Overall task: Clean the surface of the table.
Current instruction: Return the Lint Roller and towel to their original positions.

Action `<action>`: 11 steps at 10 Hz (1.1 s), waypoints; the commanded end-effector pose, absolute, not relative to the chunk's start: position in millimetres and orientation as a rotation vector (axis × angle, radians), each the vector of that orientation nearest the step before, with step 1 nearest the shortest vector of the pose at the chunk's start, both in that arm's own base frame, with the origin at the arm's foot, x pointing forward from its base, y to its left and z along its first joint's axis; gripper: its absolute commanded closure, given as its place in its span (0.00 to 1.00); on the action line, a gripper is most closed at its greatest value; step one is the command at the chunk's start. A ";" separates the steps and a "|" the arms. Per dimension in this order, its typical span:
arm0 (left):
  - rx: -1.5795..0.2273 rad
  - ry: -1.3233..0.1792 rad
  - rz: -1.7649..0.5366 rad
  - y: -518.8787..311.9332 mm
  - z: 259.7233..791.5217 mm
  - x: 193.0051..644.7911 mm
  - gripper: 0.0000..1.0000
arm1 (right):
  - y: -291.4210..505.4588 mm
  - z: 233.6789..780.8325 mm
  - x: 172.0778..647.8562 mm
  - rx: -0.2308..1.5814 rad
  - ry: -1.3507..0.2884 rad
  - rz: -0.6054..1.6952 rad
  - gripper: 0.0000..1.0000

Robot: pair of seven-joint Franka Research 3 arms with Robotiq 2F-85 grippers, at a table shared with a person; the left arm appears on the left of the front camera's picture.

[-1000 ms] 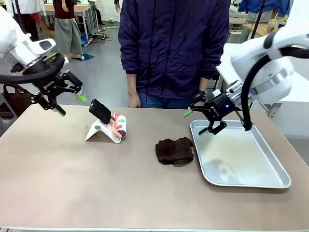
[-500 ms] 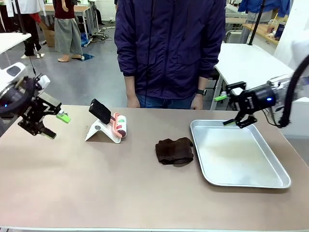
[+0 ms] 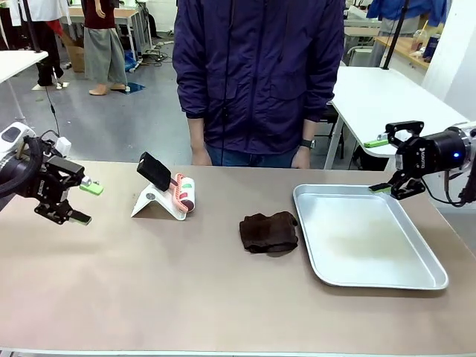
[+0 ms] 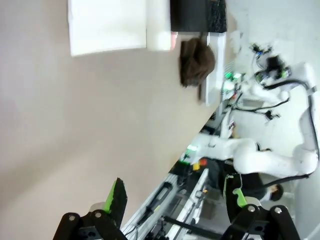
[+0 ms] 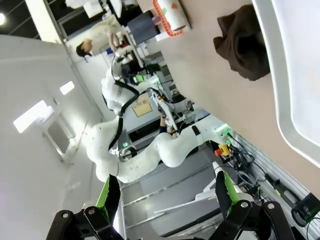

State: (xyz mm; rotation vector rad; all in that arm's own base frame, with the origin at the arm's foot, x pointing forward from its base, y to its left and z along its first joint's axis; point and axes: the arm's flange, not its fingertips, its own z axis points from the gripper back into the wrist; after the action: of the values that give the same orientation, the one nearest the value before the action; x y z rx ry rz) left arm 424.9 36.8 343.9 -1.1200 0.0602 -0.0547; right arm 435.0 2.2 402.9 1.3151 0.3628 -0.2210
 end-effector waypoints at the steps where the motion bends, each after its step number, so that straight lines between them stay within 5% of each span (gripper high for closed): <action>1: -1.080 0.075 -0.093 31.4 344.6 415.7 0.00 | 1.1 405.1 438.6 1.301 0.362 -0.248 0.00; 11: -1.080 0.075 -0.093 31.4 344.6 415.7 0.00 | 1.1 405.1 438.6 1.301 0.362 -0.248 0.00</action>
State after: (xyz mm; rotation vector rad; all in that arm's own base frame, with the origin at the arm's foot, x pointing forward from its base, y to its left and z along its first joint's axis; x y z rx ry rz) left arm 422.2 31.8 343.6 -1.0934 0.0810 -0.0842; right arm 435.8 1.5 401.4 1.3105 0.3603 -0.2285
